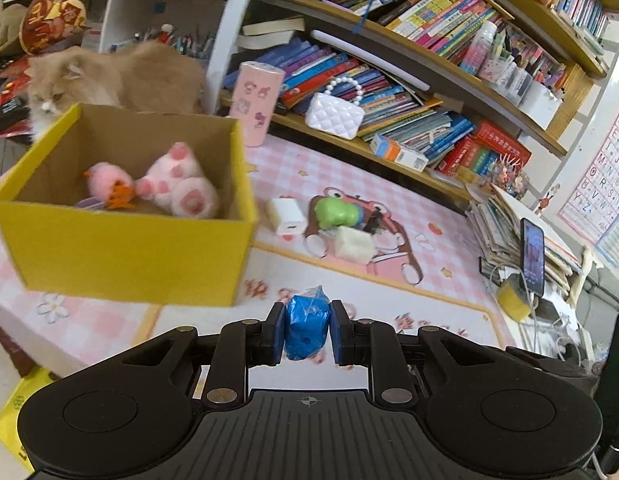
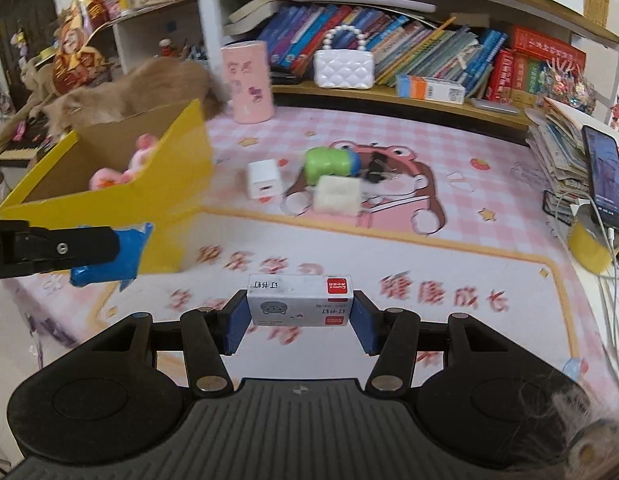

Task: Organize objects
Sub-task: 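Carry the blue block and white printed box over the yellow box with both tools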

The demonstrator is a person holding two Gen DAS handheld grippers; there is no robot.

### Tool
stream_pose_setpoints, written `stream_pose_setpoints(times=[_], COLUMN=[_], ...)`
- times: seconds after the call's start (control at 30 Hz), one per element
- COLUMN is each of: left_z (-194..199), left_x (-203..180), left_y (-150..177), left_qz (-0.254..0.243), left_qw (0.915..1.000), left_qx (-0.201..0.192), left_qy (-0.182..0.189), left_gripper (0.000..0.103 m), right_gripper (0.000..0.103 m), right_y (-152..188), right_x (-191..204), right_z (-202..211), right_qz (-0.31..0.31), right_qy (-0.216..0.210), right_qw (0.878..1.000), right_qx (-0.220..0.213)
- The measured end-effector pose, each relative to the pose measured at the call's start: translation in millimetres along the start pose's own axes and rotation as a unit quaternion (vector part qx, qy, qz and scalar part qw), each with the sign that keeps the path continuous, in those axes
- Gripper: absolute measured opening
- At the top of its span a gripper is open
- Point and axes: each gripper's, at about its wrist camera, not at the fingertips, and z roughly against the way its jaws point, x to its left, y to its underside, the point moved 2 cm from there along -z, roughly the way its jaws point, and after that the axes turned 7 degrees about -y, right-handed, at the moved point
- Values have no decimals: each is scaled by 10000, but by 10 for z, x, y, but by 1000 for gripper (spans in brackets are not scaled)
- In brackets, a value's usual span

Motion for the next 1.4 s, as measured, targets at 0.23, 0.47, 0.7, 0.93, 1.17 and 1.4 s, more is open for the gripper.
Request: stream_pose_setpoints(times=[0.23,0.47,0.7,0.93,1.17,1.4], left_z=[273,580,845,1017,1059,984], left_x=[519,997,1390,1635,1704,1741], left_y=[149,248,300,262,67,-177], left_qz=[115,316,529,684,670,755], left_qw=[9998,9984,9959,9934,9923,9890], left_qx=[25,-75,-266,-490,-794,-1076], left_qy=[-180,-454,-685,-779,-667,-679], left_gripper=[21,21,21,21,21,21], right_gripper=[51,51,51,51,51,51], right_y=[198,324,366,327,146,-195], right_x=[593,1164,1666,1994,2142,2147], right_z=[74,61,48,73,118,83], right_qz=[224,454,756,1027,1306,1447], right_qy=[-160,-461,-755,-894,-883,-877], right_qw=[9996,9978,9943,9907,9870,9835], right_qx=[61,110,40,-81,-307,-641])
